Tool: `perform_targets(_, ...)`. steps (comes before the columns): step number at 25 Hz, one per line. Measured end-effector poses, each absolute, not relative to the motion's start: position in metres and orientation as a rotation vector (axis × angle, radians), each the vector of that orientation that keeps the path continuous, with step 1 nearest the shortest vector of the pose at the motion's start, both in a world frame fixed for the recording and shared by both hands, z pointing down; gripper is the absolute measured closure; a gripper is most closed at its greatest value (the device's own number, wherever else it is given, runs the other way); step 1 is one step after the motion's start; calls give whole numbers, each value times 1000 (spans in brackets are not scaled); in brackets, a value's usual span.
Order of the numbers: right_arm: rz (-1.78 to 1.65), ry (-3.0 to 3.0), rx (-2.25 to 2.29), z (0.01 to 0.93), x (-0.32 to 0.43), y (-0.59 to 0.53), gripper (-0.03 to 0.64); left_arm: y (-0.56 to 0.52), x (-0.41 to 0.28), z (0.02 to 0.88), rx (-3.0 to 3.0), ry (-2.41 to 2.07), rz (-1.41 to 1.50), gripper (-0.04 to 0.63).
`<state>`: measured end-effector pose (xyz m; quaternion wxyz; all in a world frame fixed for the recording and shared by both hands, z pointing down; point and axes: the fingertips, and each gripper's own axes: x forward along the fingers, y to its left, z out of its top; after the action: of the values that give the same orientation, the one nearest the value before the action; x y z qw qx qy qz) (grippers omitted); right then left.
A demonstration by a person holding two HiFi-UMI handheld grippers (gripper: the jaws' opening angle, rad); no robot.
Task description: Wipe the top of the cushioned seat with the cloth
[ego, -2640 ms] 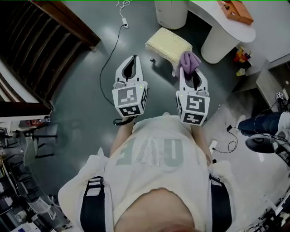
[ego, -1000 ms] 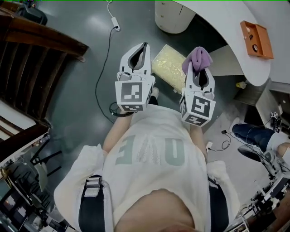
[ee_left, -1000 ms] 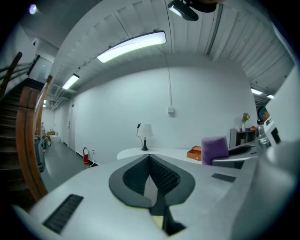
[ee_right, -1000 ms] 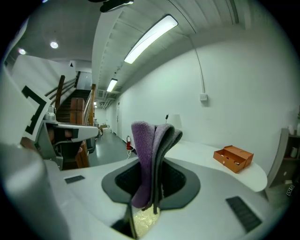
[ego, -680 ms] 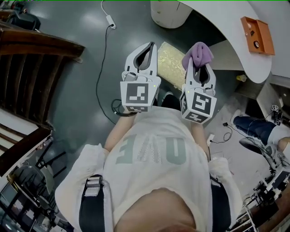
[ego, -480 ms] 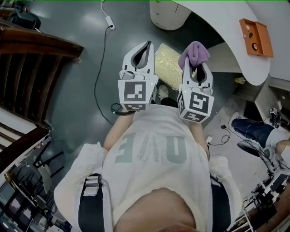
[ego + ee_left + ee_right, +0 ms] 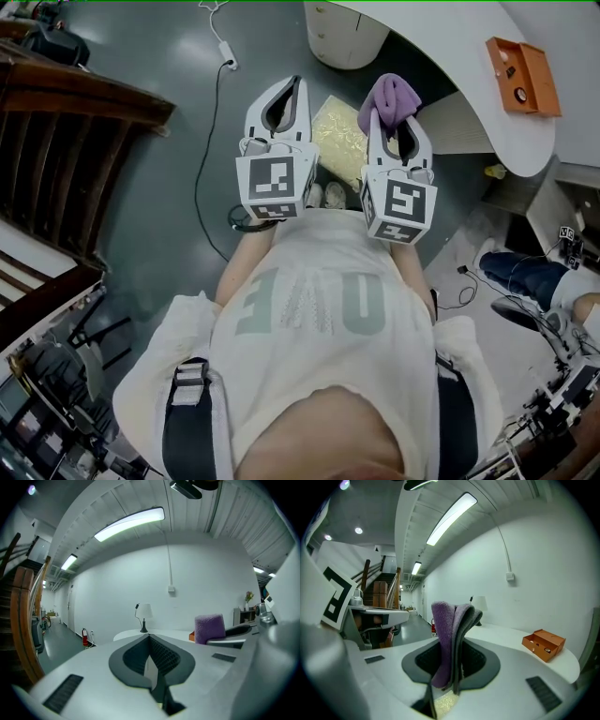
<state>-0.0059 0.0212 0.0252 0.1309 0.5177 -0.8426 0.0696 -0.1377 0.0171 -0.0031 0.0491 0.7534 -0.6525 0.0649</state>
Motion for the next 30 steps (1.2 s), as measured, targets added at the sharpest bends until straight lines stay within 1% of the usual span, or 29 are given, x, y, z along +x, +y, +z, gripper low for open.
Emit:
perform_targets(8, 265, -2433, 1517, 38, 7, 2, 525, 3, -125, 10, 2320, -1961, 268, 603)
perform_targets(13, 358, -2401, 1468, 77, -5, -17, 525, -19, -131, 49, 2326, -1908, 385, 603)
perform_targets(15, 411, -2394, 1455, 105, -6, -29, 525, -33, -128, 74, 2336, -1881, 395, 603)
perform_targets(19, 426, -2402, 1412, 172, -18, -57, 525, -64, -128, 125, 2360, -1890, 300, 603)
perform_targets(23, 455, -2372, 1406, 253, -27, -61, 525, -67, -131, 204, 2294, -1839, 240, 603)
perform_targets(27, 569, -2313, 1429, 339, -27, -53, 525, -58, -140, 290, 2242, -1824, 329, 603)
perform_targets(30, 621, -2261, 1444, 393, -14, -41, 525, -52, -134, 338, 2250, -1819, 373, 603)
